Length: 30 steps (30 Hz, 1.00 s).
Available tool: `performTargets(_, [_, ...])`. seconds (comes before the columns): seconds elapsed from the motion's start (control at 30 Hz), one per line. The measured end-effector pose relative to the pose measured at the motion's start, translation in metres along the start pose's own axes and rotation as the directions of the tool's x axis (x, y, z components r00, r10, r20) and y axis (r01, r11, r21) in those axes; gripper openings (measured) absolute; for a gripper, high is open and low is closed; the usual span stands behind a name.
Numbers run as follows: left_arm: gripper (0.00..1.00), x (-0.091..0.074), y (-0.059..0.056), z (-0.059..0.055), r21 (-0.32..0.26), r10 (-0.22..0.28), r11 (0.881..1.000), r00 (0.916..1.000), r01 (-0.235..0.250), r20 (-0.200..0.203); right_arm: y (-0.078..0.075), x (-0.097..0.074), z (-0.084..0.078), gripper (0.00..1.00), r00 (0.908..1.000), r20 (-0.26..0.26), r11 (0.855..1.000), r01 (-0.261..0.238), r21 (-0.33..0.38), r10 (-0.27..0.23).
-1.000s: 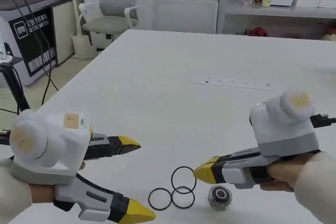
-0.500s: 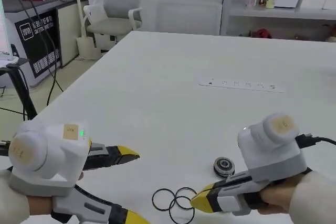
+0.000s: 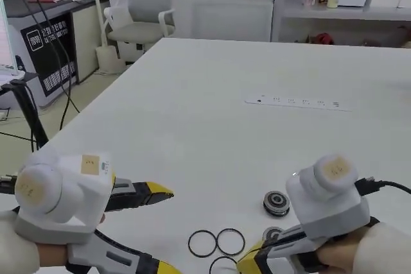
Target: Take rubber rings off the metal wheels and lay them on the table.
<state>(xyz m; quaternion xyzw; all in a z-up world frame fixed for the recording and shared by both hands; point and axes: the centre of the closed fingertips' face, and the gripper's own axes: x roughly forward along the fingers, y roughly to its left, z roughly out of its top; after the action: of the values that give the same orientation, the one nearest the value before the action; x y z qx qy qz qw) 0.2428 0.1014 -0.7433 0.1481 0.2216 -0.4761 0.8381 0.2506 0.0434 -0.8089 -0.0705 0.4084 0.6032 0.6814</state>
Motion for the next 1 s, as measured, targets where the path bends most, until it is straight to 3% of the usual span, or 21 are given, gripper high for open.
performTargets(0.63, [0.78,-0.001,0.002,-0.001,0.004,0.007,1.0,1.0,-0.007,-0.003,-0.009,-0.006,0.005,0.01,0.999,0.019,0.999,0.042,-0.028,-0.041])
performTargets(1.0, [0.78,-0.001,0.002,0.002,0.007,0.005,1.0,1.0,-0.005,-0.001,-0.016,-0.02,0.021,0.03,0.9942,0.084,0.997,0.069,-0.019,-0.067])
